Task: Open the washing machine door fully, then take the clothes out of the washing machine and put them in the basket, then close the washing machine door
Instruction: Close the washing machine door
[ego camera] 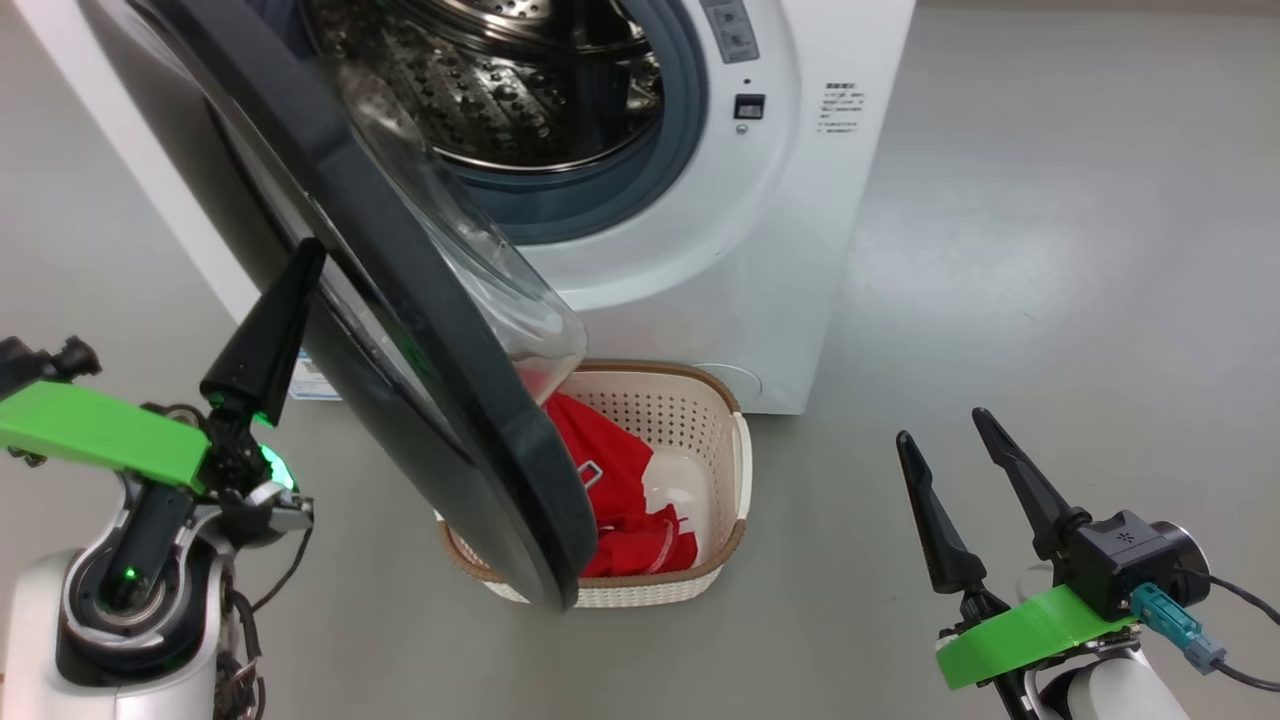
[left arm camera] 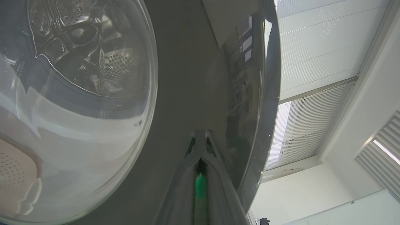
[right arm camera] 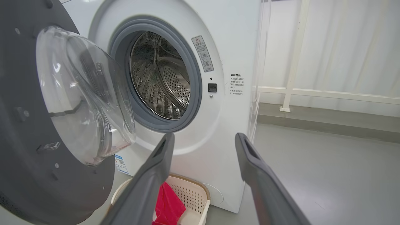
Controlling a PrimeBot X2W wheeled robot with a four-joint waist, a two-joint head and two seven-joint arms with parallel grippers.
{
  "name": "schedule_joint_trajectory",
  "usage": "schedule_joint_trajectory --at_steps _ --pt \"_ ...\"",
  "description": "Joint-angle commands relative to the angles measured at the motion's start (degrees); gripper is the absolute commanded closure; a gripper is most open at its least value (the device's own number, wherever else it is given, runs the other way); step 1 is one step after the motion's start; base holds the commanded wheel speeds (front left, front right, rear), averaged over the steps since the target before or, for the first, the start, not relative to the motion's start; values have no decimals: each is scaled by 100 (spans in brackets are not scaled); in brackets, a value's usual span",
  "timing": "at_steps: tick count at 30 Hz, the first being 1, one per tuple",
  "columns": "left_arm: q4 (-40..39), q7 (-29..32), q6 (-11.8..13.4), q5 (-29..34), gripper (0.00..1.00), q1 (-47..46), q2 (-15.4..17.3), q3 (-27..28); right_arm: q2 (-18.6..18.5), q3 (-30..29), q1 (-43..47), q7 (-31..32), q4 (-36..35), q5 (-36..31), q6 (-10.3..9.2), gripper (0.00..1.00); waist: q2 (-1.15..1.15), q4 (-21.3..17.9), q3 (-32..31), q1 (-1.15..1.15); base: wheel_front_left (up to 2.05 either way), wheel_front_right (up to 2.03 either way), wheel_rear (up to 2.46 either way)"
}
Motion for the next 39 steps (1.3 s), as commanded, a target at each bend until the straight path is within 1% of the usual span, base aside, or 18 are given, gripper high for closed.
schedule_joint_trajectory --at_steps 1,11,22,28,39 --pt "-100 -47 -88 67 100 -293 88 90 -8 135 -163 -36 -138 28 35 0 0 -119 -6 0 0 0 0" --pt "377 -500 -320 -64 100 -655 32 -44 -29 109 -164 -36 -119 87 35 0 0 -424 19 0 0 0 0" --pt "1000 -1004 -574 24 100 -1019 19 -148 -35 177 -174 -36 -62 196 35 0 0 -738 24 0 0 0 0" --pt "1305 -1250 -622 6 100 -1247 17 -123 -43 187 -173 -36 -60 212 35 0 0 -935 27 0 0 0 0" --pt "1797 -1388 -718 11 100 -1613 63 -22 -35 214 -175 -36 -30 340 35 0 0 -1262 91 0 0 0 0"
